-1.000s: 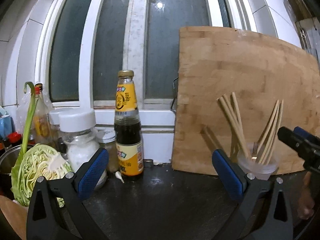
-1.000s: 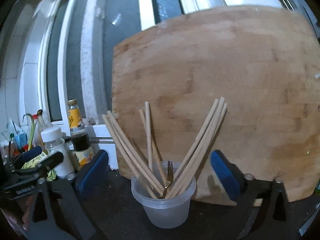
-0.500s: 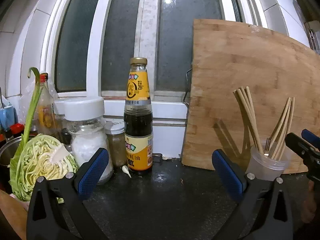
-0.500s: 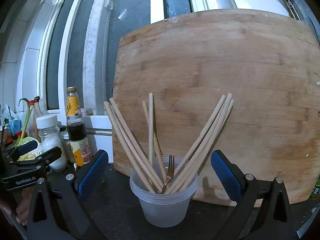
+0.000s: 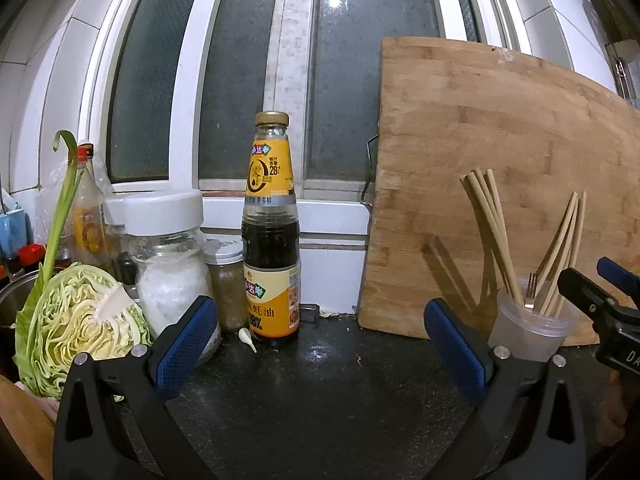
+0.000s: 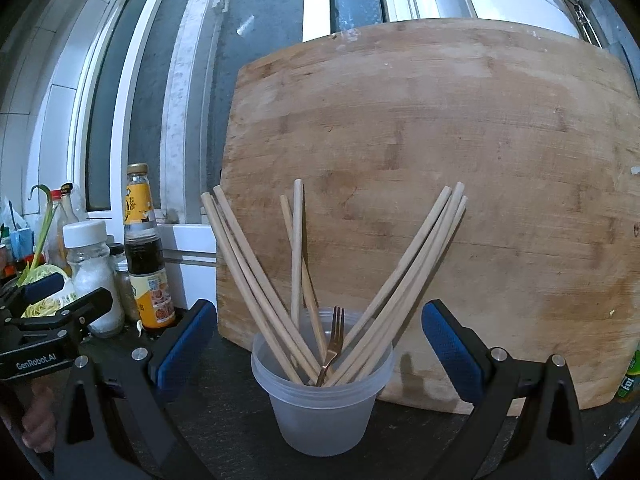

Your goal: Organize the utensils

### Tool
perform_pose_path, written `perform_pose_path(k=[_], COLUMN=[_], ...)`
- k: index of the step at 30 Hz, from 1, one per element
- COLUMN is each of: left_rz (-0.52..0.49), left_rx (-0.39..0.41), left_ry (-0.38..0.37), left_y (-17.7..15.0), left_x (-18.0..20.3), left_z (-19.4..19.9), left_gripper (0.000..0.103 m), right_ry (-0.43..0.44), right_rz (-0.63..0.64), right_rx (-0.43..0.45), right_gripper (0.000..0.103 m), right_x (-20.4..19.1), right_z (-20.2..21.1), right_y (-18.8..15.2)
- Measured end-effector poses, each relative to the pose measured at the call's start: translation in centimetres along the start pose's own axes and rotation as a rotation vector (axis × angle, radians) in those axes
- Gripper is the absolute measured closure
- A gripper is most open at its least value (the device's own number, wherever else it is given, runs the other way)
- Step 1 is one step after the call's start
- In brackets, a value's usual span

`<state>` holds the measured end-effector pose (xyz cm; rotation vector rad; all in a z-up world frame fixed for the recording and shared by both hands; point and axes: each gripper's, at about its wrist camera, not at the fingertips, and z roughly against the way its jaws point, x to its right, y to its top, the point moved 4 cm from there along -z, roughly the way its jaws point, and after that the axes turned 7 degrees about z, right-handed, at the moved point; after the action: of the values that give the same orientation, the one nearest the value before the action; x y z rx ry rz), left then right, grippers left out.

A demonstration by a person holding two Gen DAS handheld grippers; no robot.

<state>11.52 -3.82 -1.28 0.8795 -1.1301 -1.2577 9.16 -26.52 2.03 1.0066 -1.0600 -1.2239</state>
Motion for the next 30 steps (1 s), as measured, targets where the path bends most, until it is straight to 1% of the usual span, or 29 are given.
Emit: perform_pose_path(k=[14, 21, 27, 30], left_rz=[-0.040, -0.028, -0.027, -0.028], left_rx=[-0.017, -0.032, -0.031, -0.018], left_ry=[-0.004, 0.002, 0.007, 0.011], left_y=[-0.58, -0.62, -0.65, -0.61], left_x=[0.94, 0.82, 0.71, 0.73], left_z=[-0.50, -0.73, -0.93, -0.62], left_gripper=[0.001, 0.001, 0.000, 0.000], right_ry=[0.000, 0.002, -0.001, 0.005], right_rz=[0.026, 0.030, 0.024, 0.026], right_rx=[0.002, 0.000, -0.012, -0.022], right_gripper=[0.000, 0.000, 0.000, 0.000], right_x=[-0.37, -0.50, -0.49, -0.53], right_z=[-0.18, -0.31, -0.59, -0.87], right_y=[-0.17, -0.34, -0.53, -0.57])
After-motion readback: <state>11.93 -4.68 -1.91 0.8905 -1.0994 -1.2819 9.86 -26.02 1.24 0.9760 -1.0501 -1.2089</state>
